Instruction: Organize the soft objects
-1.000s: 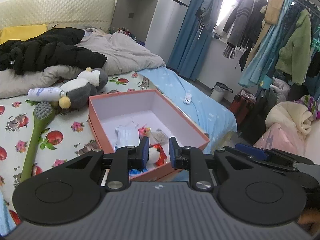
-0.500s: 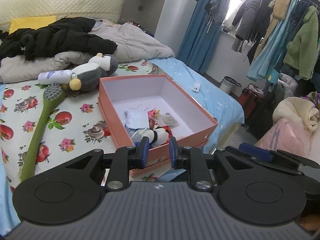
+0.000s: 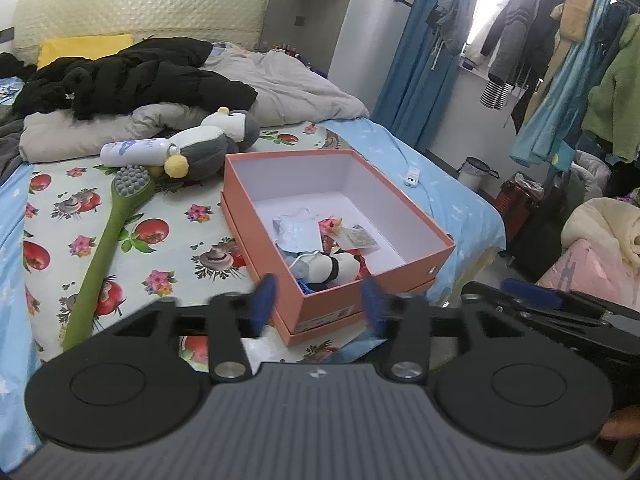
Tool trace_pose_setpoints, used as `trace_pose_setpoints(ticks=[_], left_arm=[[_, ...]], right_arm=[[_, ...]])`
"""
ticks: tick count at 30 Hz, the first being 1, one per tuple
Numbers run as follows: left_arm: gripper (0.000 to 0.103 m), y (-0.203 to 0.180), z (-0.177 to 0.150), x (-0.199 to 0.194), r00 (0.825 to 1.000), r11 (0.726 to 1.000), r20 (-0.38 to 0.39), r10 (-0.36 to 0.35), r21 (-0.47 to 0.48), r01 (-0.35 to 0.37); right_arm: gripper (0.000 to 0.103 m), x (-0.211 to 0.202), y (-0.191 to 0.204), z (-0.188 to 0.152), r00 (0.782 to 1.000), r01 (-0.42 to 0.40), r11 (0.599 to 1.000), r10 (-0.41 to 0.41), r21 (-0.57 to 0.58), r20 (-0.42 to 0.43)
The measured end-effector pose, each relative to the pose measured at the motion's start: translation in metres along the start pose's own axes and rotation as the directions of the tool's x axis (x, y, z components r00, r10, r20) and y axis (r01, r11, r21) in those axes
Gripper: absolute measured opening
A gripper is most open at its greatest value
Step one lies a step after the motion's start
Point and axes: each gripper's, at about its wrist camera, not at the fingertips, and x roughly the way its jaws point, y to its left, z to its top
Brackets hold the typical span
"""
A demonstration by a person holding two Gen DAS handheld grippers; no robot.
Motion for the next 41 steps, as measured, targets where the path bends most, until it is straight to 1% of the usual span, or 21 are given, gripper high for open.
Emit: trace_pose_setpoints(ticks=[1, 2, 3, 8, 11, 12, 13, 15, 20, 27, 41], left_arm=[[0.073, 0.0, 0.0, 0.0, 1.0, 1.0, 0.002, 0.006, -0.003, -0.006], [0.079, 0.001, 0.0, 0.0, 1.0, 1.0, 0.003, 0.014, -0.004, -0.014], [0.083, 0.0, 0.0, 0.0, 1.0, 1.0, 0.004, 0.02, -0.002, -0.02], [0.092, -0.002, 0.001, 0.002, 0.999, 0.999, 0.005, 0.043, 0.016, -0.043], [0.097, -0.004, 0.002, 0.004, 0.999, 0.999, 0.004, 0.048, 0.025, -0.048], [0.097, -0.004, 0.002, 0.005, 0.999, 0.998, 0.001, 0.049, 0.028, -0.049], [0.098, -0.005, 0.002, 0.005, 0.999, 0.998, -0.002, 0.05, 0.033, -0.05], [0.099, -0.007, 0.001, 0.006, 0.999, 0.998, -0.003, 0.053, 0.041, -0.053], [0.101, -0.009, 0.001, 0.006, 0.998, 0.997, 0.0, 0.059, 0.051, -0.059], [0.101, -0.009, 0.004, 0.005, 0.997, 0.996, -0.003, 0.076, 0.054, -0.076], [0.101, -0.012, 0.005, 0.007, 0.997, 0.995, -0.01, 0.081, 0.062, -0.08]], right_arm=[[0.088, 0.0, -0.001, 0.0, 1.0, -0.004, 1.0, 0.004, -0.004, -0.001], [0.088, 0.0, -0.001, 0.0, 1.0, -0.005, 1.0, 0.005, -0.006, 0.003], [0.088, -0.001, -0.002, 0.001, 1.0, 0.006, 1.0, -0.006, -0.003, 0.01], [0.088, 0.002, -0.011, 0.004, 0.999, 0.034, 0.999, -0.035, 0.013, 0.009], [0.088, 0.003, -0.014, 0.004, 1.0, 0.03, 0.999, -0.03, 0.011, 0.003], [0.091, 0.003, -0.015, 0.004, 1.0, 0.028, 1.0, -0.028, 0.008, 0.002], [0.103, 0.003, -0.015, 0.004, 0.999, 0.032, 0.999, -0.032, 0.005, 0.003], [0.103, 0.003, -0.015, 0.003, 0.999, 0.049, 0.999, -0.049, -0.002, 0.003], [0.103, 0.004, -0.017, 0.004, 0.998, 0.061, 0.998, -0.061, 0.009, 0.006], [0.103, 0.002, -0.015, 0.004, 0.998, 0.055, 0.998, -0.055, -0.009, 0.01], [0.103, 0.003, -0.015, 0.003, 0.999, 0.052, 0.999, -0.052, -0.002, 0.007]])
